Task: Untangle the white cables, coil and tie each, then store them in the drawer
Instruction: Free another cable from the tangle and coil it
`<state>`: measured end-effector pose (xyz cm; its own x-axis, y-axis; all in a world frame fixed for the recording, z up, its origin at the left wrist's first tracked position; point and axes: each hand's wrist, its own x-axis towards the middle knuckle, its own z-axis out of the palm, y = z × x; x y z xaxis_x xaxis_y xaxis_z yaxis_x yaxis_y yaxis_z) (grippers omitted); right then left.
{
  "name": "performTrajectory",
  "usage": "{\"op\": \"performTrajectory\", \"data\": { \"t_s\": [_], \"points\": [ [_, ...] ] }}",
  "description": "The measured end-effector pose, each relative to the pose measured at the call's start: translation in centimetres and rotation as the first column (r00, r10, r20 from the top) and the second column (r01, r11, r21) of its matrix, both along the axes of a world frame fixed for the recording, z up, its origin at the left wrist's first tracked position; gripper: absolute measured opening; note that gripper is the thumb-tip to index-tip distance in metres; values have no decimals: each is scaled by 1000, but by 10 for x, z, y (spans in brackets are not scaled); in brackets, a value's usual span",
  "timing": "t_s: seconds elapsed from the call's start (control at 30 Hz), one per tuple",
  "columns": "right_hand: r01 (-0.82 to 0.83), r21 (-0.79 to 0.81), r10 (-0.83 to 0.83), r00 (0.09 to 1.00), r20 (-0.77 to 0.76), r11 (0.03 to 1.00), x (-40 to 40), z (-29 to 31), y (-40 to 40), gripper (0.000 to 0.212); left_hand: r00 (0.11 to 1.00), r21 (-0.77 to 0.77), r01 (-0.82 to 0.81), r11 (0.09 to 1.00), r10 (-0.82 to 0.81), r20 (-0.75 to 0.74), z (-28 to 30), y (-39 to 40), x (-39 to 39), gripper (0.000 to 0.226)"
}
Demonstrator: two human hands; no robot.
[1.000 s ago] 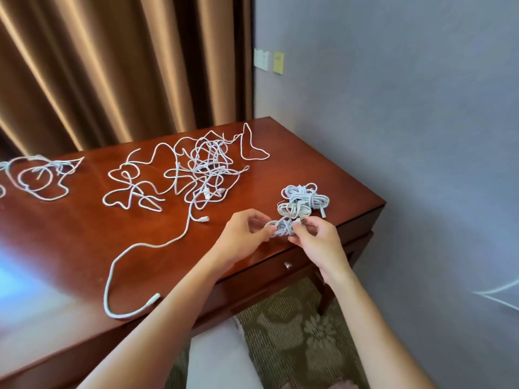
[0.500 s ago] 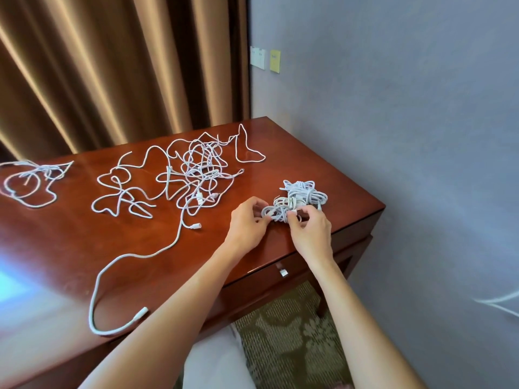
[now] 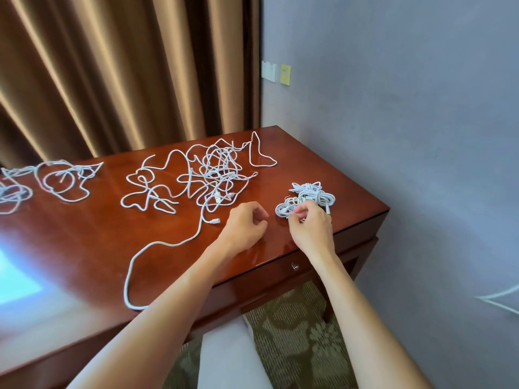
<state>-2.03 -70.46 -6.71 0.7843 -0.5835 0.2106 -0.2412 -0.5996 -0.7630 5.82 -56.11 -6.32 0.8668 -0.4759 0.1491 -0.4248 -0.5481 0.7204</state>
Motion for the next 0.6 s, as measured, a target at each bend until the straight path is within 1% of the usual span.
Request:
{"op": "performTrajectory", "data": {
  "t_s": [0.1, 0.23, 0.4, 0.5, 0.6],
  "points": [
    [-108, -35, 105, 991, -81, 994, 5, 11, 25, 6, 998, 21, 5, 1000, -6, 64, 15, 22, -5, 9],
    [-238, -61, 227, 962, -155, 969, 19, 29, 72, 12, 989, 42, -53, 998, 47, 143, 33, 71, -7, 10],
    [-437, -121, 396, 880, -263, 891, 42, 48, 138, 15, 967, 45, -197, 979, 186, 174, 45, 153, -6, 9],
    [-512, -154, 445, 834, -326, 845, 52, 52, 176, 19, 949, 49, -272, 961, 260, 177, 45, 201, -10, 6],
    [-582, -162, 504, 788, -354, 797, 61, 51, 217, 18, 930, 43, -344, 938, 333, 156, 39, 245, -15, 7]
  ]
}}
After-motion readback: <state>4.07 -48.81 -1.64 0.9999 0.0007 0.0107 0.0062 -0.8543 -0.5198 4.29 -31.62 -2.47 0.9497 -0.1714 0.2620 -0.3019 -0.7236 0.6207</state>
